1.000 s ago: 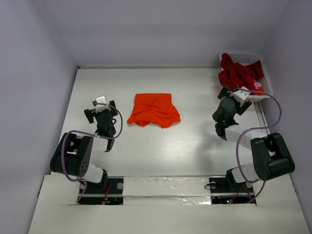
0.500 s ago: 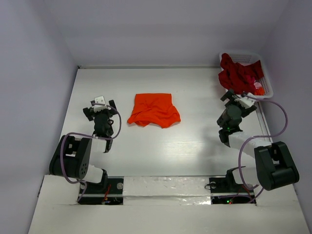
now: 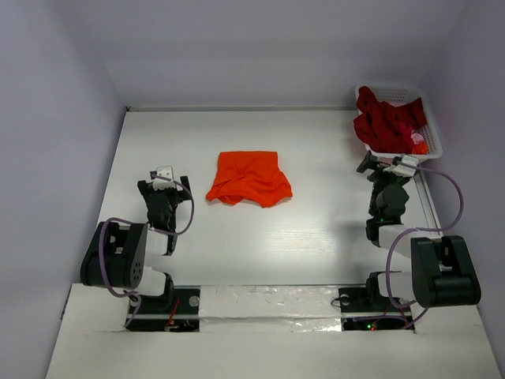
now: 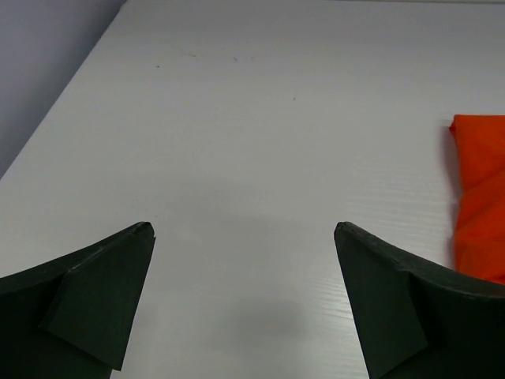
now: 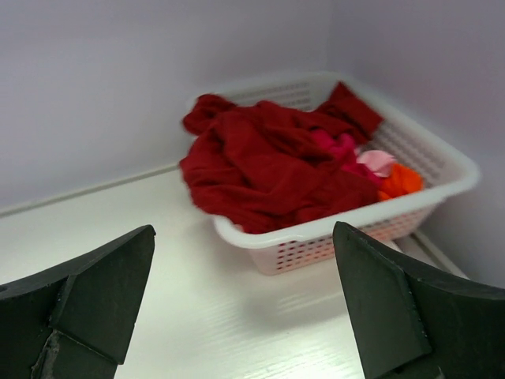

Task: Fold and stack the t-shirts
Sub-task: Smooth out wrinkles on the folded tshirt

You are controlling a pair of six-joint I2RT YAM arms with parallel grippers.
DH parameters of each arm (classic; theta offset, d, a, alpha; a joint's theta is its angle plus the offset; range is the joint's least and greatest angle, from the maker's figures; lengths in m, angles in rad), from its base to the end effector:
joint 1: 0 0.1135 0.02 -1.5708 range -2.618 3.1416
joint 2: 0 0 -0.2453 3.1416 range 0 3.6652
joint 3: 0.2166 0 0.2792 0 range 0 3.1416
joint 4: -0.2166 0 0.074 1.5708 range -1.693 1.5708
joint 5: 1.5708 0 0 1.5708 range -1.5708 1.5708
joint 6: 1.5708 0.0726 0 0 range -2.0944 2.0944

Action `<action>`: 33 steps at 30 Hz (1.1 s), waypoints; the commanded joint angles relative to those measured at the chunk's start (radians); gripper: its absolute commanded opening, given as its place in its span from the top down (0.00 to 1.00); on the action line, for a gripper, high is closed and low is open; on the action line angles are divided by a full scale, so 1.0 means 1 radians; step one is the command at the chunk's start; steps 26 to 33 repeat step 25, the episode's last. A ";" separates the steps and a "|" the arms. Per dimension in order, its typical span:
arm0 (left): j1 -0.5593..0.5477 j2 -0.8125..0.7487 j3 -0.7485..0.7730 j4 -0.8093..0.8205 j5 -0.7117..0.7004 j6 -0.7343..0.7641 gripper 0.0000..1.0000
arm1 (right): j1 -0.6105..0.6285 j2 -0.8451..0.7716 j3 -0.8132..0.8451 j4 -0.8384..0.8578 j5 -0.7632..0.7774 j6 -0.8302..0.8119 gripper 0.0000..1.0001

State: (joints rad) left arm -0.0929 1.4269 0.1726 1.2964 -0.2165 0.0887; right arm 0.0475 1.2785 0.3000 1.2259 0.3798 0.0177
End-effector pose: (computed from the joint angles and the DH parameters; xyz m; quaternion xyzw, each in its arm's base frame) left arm 0.2718 -0.0097 0.1219 -0.0153 0.6923 0.0733 0.7178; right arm 0.2894 -0.0132 0.1903 0.1399 0.6056 -0.0907 0.7781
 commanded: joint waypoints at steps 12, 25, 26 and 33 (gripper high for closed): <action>0.032 0.009 0.033 0.256 0.143 -0.006 0.01 | -0.035 0.007 0.045 0.040 -0.203 0.007 0.00; 0.032 0.009 0.033 0.257 0.143 -0.006 0.01 | -0.035 0.008 0.048 0.040 -0.203 0.007 0.00; 0.032 0.009 0.033 0.257 0.143 -0.006 0.01 | -0.035 0.008 0.048 0.040 -0.203 0.007 0.00; 0.032 0.009 0.033 0.257 0.143 -0.006 0.01 | -0.035 0.008 0.048 0.040 -0.203 0.007 0.00</action>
